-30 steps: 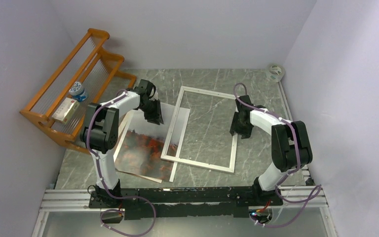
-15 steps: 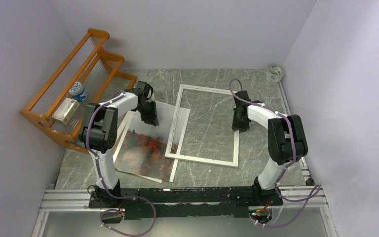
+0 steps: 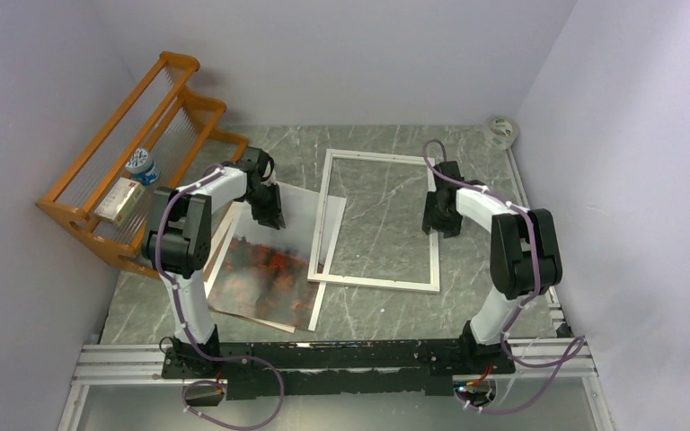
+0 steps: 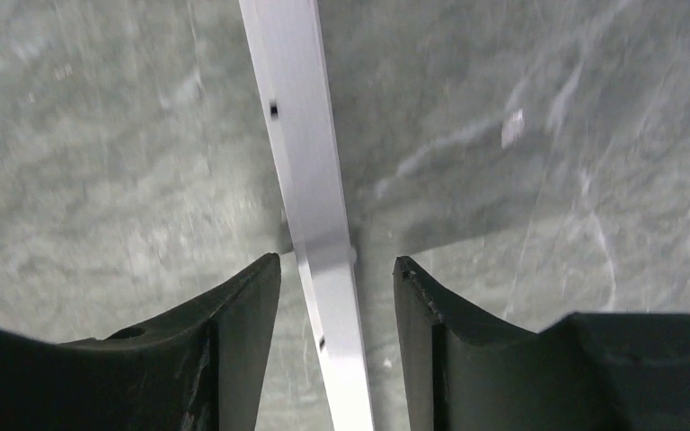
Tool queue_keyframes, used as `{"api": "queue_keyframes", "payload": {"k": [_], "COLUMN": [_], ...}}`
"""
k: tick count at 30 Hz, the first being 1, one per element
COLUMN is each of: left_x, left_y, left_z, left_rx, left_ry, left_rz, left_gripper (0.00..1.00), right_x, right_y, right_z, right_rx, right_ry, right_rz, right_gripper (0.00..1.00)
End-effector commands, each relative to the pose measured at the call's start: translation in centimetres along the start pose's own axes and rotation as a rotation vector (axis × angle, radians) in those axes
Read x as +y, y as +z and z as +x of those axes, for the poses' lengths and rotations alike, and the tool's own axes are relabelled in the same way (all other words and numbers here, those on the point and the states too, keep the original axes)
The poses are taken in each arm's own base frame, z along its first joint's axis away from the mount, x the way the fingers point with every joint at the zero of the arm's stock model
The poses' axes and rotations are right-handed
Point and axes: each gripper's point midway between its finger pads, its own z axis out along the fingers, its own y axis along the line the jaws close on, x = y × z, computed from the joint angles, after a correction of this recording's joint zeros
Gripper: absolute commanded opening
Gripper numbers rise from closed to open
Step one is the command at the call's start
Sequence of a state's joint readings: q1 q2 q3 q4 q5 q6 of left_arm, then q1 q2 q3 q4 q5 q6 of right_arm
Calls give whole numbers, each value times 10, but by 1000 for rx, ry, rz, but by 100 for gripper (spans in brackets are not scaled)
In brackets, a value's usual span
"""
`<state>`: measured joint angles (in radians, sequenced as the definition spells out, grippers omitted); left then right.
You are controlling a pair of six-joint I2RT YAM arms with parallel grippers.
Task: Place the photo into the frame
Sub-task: Move the photo frame to the center of the board.
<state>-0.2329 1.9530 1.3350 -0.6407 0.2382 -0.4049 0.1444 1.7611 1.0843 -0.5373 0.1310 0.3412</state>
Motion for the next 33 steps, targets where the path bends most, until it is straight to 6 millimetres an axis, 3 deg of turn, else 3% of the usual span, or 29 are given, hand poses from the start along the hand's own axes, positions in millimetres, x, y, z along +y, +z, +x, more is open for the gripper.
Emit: {"api": "queue_keyframes", "payload": {"k": [1,7,15,19,26,33], "left_x": [-2,1,0,0,2,6], "left_y": [-12,-6,-3,-2,-1,2], "left_z": [-3,0,1,2,4,7], "left_rx": [-18,3,9,13,17,33], "left_ry": [24,29,23,20,22,7], "left_rz": [9,3,14,15,10,-13], "left_gripper": [27,26,26,25,24,24], "right_x": [-4,-7,-10,-11,-4,10], "right_y": [-23,-23,-19,-19,-20,-20], "right_z": [19,37,38,38,41,41], "right_rx": [26,62,63,61,54,48], "right_ry": [34,39,40,41,28,21], "right_rz": [-20,-13,11,16,-37,-139], "right_gripper": [51,44,37,28,14,7]}}
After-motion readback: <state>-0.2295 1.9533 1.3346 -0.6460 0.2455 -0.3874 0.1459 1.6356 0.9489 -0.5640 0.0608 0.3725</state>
